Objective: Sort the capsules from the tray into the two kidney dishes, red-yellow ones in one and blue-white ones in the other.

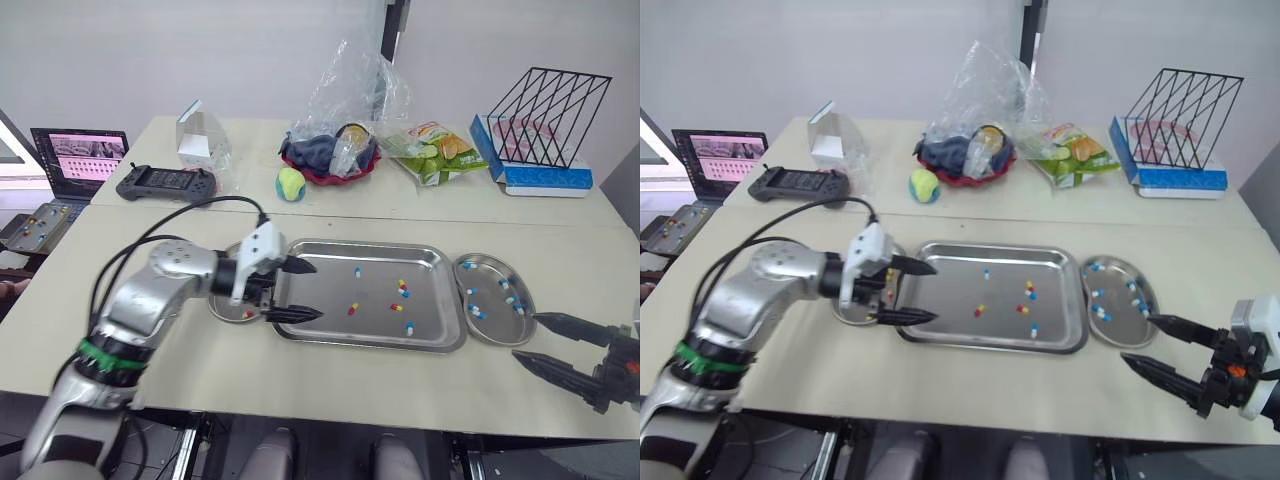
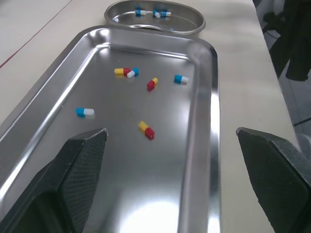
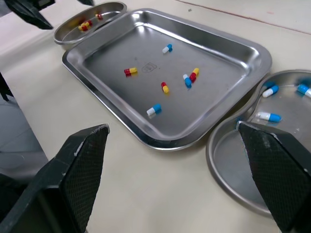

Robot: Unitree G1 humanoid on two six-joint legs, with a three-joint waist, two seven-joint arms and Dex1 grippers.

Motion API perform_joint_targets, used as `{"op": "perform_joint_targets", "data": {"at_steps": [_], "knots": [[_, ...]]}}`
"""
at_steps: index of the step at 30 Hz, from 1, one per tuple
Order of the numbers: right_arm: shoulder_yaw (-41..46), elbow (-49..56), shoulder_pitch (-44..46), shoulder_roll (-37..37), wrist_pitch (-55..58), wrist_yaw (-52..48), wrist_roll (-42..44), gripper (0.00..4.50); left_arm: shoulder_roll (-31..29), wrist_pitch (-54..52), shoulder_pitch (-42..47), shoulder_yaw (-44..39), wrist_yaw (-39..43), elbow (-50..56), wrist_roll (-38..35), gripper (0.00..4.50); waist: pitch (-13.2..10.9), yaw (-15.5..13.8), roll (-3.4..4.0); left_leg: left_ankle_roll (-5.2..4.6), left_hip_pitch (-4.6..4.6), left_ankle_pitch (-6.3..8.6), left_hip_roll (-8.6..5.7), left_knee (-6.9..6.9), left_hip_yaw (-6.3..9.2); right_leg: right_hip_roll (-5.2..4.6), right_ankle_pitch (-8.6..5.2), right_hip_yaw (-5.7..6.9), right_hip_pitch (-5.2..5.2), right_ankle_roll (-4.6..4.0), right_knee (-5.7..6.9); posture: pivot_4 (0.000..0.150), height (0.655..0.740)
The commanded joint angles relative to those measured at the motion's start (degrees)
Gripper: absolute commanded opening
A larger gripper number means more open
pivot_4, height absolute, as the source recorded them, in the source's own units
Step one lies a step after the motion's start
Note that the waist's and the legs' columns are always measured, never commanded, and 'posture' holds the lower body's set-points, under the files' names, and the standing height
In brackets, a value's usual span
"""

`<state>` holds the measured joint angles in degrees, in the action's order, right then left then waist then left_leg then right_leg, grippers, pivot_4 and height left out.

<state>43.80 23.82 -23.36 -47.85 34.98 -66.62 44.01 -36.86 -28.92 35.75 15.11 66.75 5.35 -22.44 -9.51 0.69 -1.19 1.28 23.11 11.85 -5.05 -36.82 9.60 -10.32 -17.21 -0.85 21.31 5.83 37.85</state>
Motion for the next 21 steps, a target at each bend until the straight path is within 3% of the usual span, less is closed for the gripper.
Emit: {"op": "perform_joint_targets", "data": {"at_steps": [1, 5, 14, 21], "knots": [[2.9, 2.0, -0.3, 0.1, -1.2, 1.6, 0.4, 4.44, 4.0, 1.5, 2.1, 2.2, -4.0, -2.6, 4.2, 4.5, 0.0, 0.1, -0.01, 0.0, 0.0, 0.0, 0.0, 0.0, 0.0, 0.0, 0.0, 0.0, -0.01, 0.0, -0.02, 0.15, 0.7391], [3.0, 2.3, -1.5, 0.2, -1.5, 2.3, -0.2, 4.44, 7.3, 3.6, 1.8, 6.2, -7.6, -4.6, 10.5, 4.5, 0.0, 0.2, -0.01, -0.05, -0.02, 0.03, 0.02, 0.0, -0.02, 0.01, 0.0, 0.01, -0.01, 0.01, 0.01, 0.15, 0.7391], [1.5, 3.0, -1.7, 0.6, -2.4, 4.8, -1.0, 4.5, 14.0, 1.6, 0.7, 8.0, -14.9, -6.0, 15.7, 1.65, 0.0, 0.0, -0.02, -0.05, 0.04, 0.03, -0.01, -0.07, 0.0, -0.01, -0.01, 0.01, -0.04, 0.05, -0.08, 0.15, 0.7391], [0.2, 3.5, -2.1, 0.6, -2.9, 5.6, -1.8, 4.5, 13.9, -0.4, -1.4, 9.6, -14.4, -3.7, 16.9, 1.65, 0.0, 0.0, -0.01, -0.07, 0.04, 0.04, -0.02, -0.07, -0.01, -0.02, -0.02, 0.01, -0.05, 0.06, -0.09, 0.15, 0.7391]]}}
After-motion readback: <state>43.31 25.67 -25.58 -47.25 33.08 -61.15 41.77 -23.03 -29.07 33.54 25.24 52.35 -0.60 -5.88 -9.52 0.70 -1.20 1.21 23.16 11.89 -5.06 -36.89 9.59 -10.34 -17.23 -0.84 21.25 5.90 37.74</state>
